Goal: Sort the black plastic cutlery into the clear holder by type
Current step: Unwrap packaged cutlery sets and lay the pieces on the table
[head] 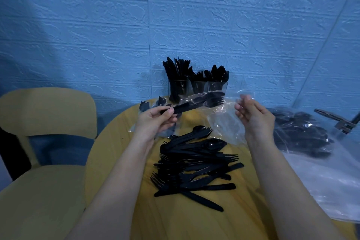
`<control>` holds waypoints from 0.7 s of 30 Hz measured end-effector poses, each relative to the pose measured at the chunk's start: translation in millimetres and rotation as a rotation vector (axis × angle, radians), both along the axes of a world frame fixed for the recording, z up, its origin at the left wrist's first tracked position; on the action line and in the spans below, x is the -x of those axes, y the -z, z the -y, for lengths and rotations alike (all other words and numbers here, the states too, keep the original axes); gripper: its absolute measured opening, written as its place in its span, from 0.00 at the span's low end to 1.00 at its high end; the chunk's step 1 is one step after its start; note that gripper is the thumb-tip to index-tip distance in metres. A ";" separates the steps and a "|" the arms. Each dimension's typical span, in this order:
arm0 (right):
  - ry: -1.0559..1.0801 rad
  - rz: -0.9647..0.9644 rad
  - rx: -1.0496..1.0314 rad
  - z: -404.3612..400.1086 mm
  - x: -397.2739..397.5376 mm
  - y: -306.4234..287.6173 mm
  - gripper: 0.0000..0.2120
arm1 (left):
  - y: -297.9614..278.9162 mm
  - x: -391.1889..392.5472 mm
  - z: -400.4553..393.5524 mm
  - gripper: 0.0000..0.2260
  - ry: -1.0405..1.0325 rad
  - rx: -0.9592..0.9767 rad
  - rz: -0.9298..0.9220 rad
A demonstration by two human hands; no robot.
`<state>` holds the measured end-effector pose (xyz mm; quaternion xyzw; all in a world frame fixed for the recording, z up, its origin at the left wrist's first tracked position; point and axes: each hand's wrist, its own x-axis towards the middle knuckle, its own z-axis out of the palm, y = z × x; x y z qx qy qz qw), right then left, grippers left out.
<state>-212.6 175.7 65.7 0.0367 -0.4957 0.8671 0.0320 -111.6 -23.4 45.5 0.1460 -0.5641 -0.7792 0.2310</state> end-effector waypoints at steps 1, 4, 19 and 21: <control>0.012 0.008 0.020 -1.4 1.1 0.1 0.05 | 0.2 -0.6 1.0 0.05 0.006 0.006 0.008; -0.012 -0.001 -0.073 -4.4 3.7 -0.3 0.10 | 1.0 -1.5 3.0 0.04 0.028 0.064 0.051; 0.338 -0.312 -0.607 -9.3 15.5 12.7 0.06 | 2.3 -3.6 13.4 0.03 -0.035 0.453 0.208; 0.305 -0.404 -0.805 -7.1 12.2 17.4 0.10 | 3.7 -1.9 8.7 0.02 0.003 0.555 0.243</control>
